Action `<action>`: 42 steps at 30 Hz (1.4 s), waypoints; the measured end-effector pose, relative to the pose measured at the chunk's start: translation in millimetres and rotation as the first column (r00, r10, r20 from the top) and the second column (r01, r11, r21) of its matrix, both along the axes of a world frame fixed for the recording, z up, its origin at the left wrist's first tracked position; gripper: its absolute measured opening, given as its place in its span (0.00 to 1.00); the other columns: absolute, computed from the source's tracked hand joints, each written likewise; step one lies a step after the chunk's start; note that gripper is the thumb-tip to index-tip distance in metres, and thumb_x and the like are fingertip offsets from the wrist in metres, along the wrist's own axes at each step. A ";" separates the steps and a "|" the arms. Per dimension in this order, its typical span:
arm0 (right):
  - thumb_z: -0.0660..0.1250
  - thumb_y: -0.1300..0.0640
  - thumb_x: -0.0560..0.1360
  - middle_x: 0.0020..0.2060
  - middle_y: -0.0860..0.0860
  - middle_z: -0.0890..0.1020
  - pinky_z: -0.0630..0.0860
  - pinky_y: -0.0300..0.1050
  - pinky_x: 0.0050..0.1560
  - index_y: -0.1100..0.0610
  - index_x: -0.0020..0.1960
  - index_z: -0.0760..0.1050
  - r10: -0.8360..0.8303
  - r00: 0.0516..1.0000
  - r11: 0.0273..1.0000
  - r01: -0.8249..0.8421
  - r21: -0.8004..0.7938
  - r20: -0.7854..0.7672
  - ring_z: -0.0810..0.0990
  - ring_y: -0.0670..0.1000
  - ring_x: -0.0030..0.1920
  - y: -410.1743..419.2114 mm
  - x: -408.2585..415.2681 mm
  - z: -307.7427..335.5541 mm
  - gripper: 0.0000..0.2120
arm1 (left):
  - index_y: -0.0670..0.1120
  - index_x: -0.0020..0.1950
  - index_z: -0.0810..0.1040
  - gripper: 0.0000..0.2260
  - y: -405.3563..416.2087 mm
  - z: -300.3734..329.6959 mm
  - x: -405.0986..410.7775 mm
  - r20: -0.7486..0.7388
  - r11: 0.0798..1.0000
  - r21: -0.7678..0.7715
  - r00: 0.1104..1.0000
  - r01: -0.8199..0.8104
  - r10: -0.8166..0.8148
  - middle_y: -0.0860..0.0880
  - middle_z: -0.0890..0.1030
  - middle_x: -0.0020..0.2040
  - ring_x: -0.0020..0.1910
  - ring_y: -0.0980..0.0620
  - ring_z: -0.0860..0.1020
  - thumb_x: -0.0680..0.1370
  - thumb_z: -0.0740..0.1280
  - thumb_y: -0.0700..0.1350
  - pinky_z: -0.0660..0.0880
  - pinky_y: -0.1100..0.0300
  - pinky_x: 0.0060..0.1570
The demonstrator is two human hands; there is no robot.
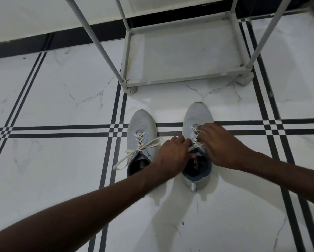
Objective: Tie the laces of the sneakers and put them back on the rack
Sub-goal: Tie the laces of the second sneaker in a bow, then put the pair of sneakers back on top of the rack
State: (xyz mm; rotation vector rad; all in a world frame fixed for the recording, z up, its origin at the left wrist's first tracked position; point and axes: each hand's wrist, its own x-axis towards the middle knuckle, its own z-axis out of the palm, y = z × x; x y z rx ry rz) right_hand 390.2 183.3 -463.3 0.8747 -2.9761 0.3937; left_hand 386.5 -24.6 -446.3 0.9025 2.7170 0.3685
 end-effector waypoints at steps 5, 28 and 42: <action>0.59 0.60 0.74 0.42 0.59 0.80 0.75 0.52 0.37 0.62 0.56 0.74 -0.054 0.997 0.993 0.060 -0.104 0.058 0.77 0.59 0.38 -1.9 -1.7 -3.5 0.13 | 0.42 0.55 0.74 0.09 6.3 0.5 1.7 -0.039 0.999 0.008 0.998 -0.043 0.043 0.41 0.80 0.47 0.42 0.38 0.79 0.78 0.66 0.45 0.67 0.51 0.36; 0.56 0.55 0.73 0.31 0.50 0.79 0.61 0.41 0.28 0.51 0.43 0.77 -0.010 0.997 0.990 -0.001 0.138 0.081 0.79 0.54 0.29 19.4 -0.3 -9.7 0.11 | 0.46 0.55 0.75 0.10 -10.2 -1.7 -0.7 -0.020 0.981 -0.182 0.998 0.060 -0.065 0.42 0.84 0.44 0.41 0.38 0.81 0.82 0.57 0.49 0.64 0.55 0.35; 0.76 0.52 0.68 0.58 0.55 0.80 0.76 0.51 0.57 0.56 0.67 0.66 -0.456 0.319 0.498 0.865 -0.059 0.831 0.79 0.57 0.57 -25.9 62.4 -5.3 0.33 | 0.47 0.65 0.70 0.45 -145.2 20.2 -19.8 0.612 0.784 -0.124 0.575 -0.608 0.543 0.48 0.80 0.59 0.61 0.47 0.79 0.59 0.71 0.75 0.78 0.60 0.51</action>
